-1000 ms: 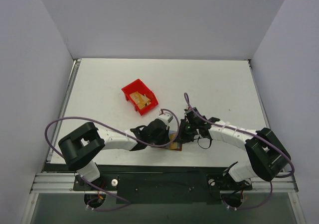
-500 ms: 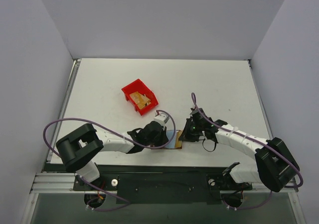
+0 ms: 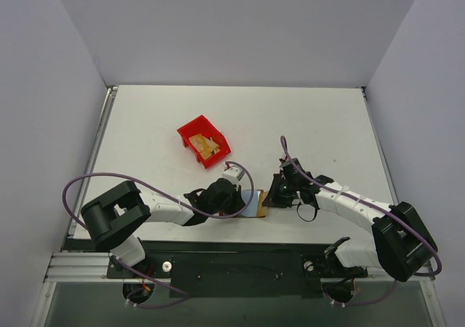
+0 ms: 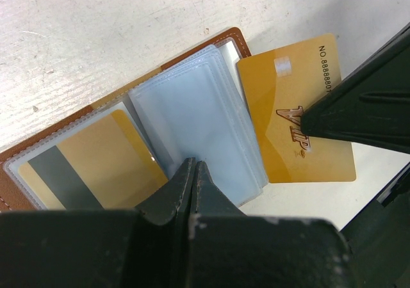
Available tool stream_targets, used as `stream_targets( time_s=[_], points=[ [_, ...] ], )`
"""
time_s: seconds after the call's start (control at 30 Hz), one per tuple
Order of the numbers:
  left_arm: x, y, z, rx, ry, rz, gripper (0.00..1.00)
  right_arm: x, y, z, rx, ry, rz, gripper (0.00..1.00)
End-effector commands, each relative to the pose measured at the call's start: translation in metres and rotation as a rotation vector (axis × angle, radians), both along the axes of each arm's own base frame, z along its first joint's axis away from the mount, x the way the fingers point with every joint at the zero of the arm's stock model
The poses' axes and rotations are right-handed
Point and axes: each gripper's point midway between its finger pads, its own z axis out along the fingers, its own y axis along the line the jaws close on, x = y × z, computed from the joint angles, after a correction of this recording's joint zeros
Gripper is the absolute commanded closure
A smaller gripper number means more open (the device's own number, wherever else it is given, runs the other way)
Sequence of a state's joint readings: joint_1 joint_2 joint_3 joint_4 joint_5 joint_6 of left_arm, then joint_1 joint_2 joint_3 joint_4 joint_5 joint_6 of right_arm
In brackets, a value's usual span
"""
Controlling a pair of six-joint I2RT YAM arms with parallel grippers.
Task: Put the credit cards into the card holder
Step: Insert the credit card into the card holder.
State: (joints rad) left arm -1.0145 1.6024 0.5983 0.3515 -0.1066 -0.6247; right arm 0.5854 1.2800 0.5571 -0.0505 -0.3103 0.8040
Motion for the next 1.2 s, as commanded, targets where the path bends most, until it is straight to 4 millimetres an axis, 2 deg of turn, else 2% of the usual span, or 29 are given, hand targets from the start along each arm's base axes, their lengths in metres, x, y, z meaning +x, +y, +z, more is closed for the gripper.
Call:
stream_targets(
  time_s=[0.0, 0.2, 0.27, 0.5, 1.17],
  points=[
    [-0.016, 0.036, -0.039, 0.158, 0.078, 0.01, 1.0, -0.005, -0.005, 0.0, -0.006, -0.001, 0.025, 1.0],
    [-0.016, 0.036, -0.039, 0.158, 0.078, 0.01, 1.0, -0.002, 0.005, 0.013, 0.067, -0.052, 0.04, 1.0],
    [-0.016, 0.036, -0.04, 0.16, 0.078, 0.009, 1.0, 0.002, 0.01, 0.024, 0.109, -0.101, 0.045, 1.0],
    [-0.016, 0.035, -0.041, 0.16, 0.081, 0.008, 1.0, 0.006, 0.014, 0.039, 0.161, -0.163, 0.04, 1.0],
    [-0.015, 0.034, -0.039, 0.157, 0.078, 0.005, 1.0, 0.014, 0.005, 0.013, 0.071, -0.115, -0.011, 1.0]
  ],
)
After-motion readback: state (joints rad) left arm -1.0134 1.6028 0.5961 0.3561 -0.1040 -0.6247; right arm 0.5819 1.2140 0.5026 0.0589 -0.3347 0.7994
